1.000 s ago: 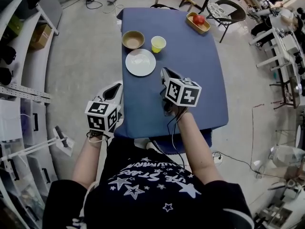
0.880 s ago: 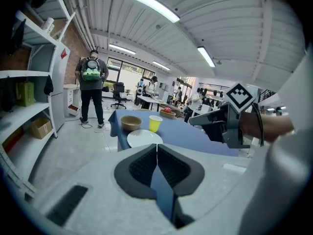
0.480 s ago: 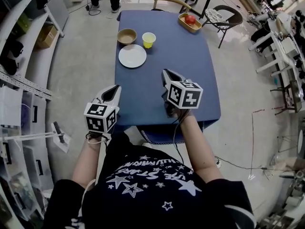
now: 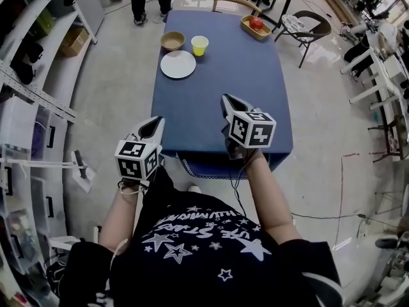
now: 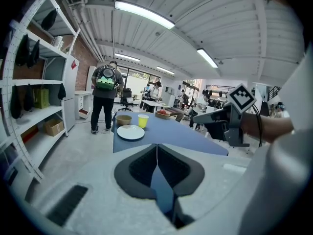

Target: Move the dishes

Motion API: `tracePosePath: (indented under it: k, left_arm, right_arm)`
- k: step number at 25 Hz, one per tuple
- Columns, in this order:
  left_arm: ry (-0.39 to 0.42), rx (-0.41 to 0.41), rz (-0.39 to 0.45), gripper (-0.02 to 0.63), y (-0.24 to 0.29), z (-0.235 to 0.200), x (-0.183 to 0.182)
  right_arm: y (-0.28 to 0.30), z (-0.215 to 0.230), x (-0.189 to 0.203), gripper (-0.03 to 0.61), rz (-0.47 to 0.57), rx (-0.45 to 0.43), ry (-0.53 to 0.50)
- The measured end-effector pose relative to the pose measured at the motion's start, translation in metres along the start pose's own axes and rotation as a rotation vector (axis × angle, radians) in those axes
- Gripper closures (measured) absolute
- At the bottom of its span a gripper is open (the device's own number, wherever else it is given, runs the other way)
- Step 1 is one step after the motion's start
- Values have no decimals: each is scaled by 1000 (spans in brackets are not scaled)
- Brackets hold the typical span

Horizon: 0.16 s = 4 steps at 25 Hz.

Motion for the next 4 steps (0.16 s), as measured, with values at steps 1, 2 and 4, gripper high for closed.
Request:
tracePosePath:
  k: [1, 2, 4]
  left_arm:
    - [-1, -2, 0, 592, -2, 4, 2]
    - [-2, -4, 0, 592, -3, 8, 4]
    - [-3, -8, 0, 592, -6, 16, 7]
  right_arm:
    - [-3, 1, 3, 577, -2, -2, -1]
    - [-7, 2, 7, 577, -5, -4, -1]
    - [-13, 3, 13, 577, -9, -9, -1]
Point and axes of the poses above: the fingertips, and each gripper's own axes: y forward along the fingers, z to its right, x out of its underside, the point moved 9 cm from there along -y, backward along the fingers, and after that the axes turned 8 degrees about -z, right-handed, at the moved point
